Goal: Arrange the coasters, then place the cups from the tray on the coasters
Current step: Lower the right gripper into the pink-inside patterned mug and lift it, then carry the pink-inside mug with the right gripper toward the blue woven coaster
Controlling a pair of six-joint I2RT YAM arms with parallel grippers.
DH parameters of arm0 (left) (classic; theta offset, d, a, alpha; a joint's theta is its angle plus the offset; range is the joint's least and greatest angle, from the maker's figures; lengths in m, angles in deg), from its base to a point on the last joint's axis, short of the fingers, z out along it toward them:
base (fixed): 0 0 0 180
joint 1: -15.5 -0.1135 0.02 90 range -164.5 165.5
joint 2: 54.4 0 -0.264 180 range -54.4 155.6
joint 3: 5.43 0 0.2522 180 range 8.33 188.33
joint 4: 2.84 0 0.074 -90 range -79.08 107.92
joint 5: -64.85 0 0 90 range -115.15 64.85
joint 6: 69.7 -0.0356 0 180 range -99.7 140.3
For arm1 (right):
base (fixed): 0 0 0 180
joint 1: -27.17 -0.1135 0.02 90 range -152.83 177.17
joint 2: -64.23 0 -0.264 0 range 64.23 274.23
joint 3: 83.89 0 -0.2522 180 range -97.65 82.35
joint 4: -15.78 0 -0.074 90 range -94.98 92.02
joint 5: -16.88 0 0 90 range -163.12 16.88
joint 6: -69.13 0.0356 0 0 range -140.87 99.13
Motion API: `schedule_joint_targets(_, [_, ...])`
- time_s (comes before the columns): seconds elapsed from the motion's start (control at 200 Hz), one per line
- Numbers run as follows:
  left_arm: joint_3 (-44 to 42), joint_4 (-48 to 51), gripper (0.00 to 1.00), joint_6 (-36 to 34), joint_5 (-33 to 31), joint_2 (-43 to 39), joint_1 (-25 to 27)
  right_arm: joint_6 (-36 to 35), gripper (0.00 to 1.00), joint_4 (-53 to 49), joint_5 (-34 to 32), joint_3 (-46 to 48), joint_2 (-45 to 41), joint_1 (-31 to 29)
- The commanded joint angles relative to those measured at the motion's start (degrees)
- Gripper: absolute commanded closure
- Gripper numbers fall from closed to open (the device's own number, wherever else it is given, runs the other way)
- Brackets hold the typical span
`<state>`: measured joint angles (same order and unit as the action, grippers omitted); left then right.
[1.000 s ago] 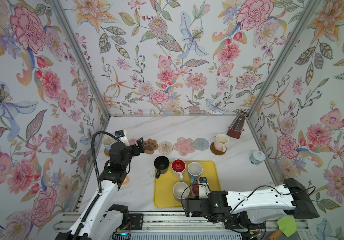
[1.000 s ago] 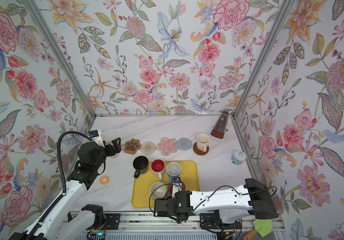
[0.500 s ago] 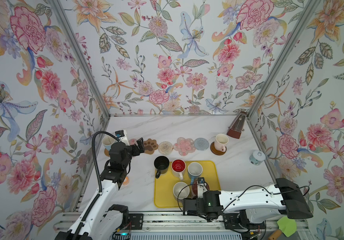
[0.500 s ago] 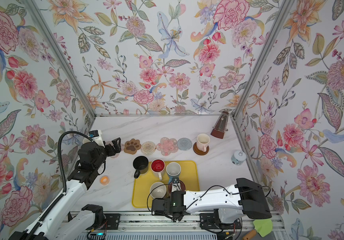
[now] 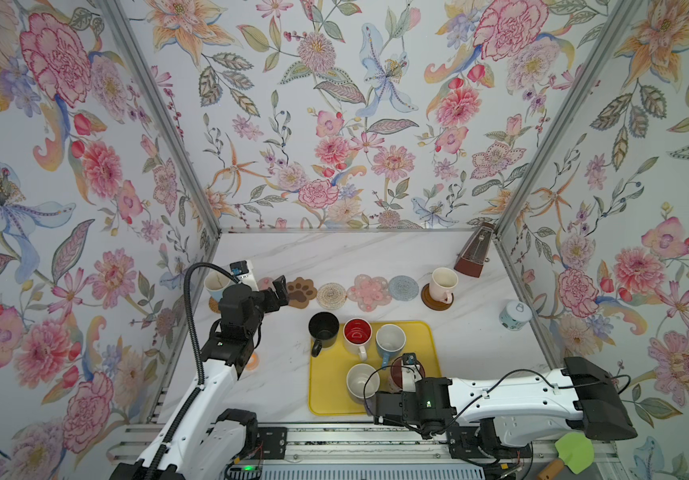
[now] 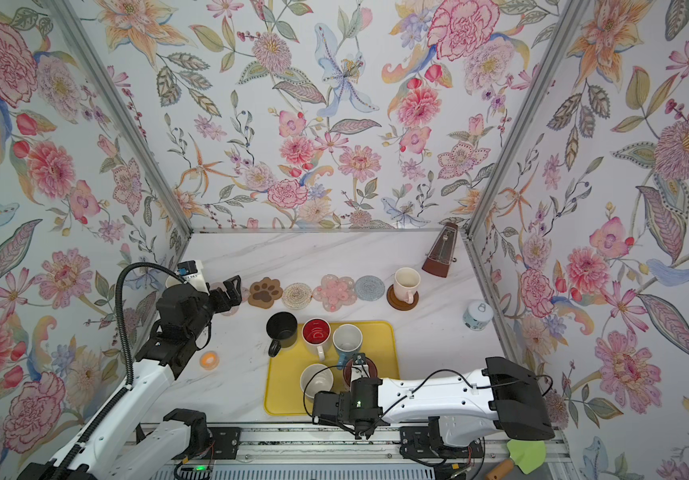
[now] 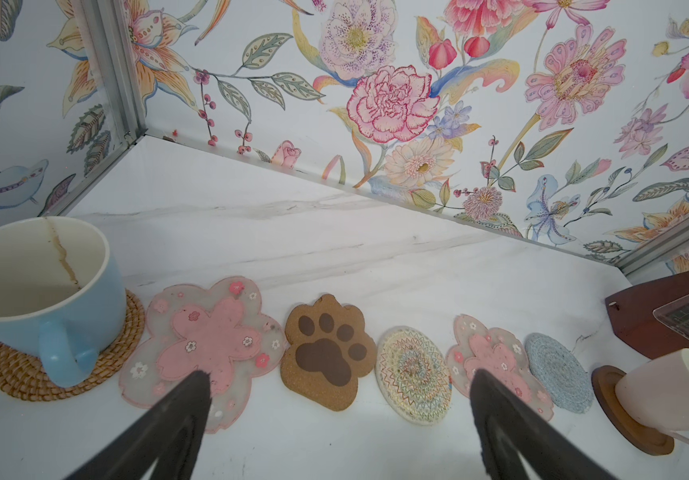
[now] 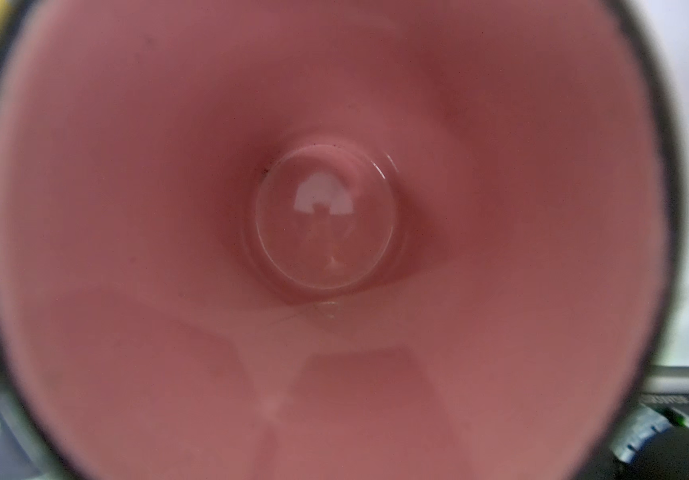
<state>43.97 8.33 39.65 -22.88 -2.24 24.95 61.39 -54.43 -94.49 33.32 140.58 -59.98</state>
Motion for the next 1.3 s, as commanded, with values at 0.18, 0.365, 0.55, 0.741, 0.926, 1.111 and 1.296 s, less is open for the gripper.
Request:
schedule_joint_targets(0.18, [-0.31,1.18,0.01,1.28,-3.34,-0.57,0.20,-2.93,0.98,-5.80,-1.73,0.67,-6.45,6.06])
schedule_joint_targets(0.365, [0.10,1.44,0.01,1.66,-3.65,-0.14,0.21,-7.86,0.98,-6.31,-3.25,-0.26,-9.46,12.89])
schedule_joint_targets(0.55, [-0.24,1.28,0.01,2.35,-5.25,-0.18,0.09,-14.49,0.98,-6.38,-4.17,-2.12,-12.01,20.30])
schedule_joint_targets(0.741, [1.19,0.55,0.01,3.22,-5.16,1.32,0.08,-23.74,0.98,-6.14,-6.33,-6.65,-12.13,29.18])
schedule_joint_targets(0.926, [0.70,-0.48,0.01,4.68,-4.27,1.98,0.07,-35.01,0.97,-0.78,-6.30,-12.03,-9.13,37.41])
schedule_joint_targets(1.111, [-0.46,-1.09,0.01,5.60,-3.55,1.21,0.08,-45.22,0.97,7.87,-2.60,-16.39,-4.29,44.71])
schedule_joint_targets(1.296, [-1.26,-1.82,0.01,6.29,-3.36,-0.20,0.07,-52.86,0.97,14.85,2.10,-21.71,3.62,50.35])
